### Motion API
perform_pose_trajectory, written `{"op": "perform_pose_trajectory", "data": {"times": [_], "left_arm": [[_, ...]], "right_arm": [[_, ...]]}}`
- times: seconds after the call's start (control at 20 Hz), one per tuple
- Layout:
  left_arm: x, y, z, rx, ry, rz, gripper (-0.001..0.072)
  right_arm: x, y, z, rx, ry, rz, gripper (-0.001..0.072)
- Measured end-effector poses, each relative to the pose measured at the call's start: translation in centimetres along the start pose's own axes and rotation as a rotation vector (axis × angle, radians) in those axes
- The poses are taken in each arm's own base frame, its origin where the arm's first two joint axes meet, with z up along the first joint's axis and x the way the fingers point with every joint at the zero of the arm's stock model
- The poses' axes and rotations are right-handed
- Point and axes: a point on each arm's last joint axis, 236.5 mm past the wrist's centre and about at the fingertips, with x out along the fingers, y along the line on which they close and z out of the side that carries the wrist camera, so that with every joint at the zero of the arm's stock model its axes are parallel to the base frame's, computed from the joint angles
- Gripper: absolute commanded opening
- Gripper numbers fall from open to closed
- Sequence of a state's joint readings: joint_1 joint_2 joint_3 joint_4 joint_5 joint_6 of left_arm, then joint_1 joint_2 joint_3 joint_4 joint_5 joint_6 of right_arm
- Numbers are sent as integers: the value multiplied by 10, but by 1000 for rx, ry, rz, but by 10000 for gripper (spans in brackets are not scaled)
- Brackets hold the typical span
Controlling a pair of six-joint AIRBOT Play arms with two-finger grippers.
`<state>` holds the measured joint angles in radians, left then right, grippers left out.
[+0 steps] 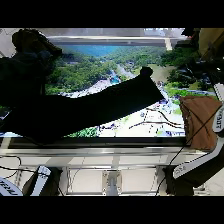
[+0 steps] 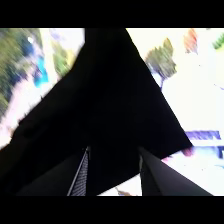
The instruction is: Fold the clothes and pants, and hang the long-sleeved shirts on hangers.
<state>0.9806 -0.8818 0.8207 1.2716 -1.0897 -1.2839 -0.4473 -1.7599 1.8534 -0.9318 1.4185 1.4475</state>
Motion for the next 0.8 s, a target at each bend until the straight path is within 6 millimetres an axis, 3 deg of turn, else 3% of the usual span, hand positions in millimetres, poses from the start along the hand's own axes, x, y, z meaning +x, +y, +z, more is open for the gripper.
{"op": "perform_pose_trajectory", "data": {"times": [0.05,0.15,0.25,0.35,0.5,0.8], "left_arm": [[0,0,-1,-3,4,-1,18],[0,0,-1,-7,5,-1,18],[0,-1,-2,-10,8,-3,17],[0,-1,-3,-10,11,-3,17],[0,-1,-4,-11,16,-4,18],[0,-1,-4,-12,19,-5,18]], "right_arm": [[-2,-9,-13,10,21,-18,432],[7,-24,-44,51,66,-30,449],[34,-37,-81,122,109,1,449],[65,-34,-105,219,87,110,449],[96,-34,-118,373,-15,215,448],[124,-48,-130,481,-105,175,447]]}}
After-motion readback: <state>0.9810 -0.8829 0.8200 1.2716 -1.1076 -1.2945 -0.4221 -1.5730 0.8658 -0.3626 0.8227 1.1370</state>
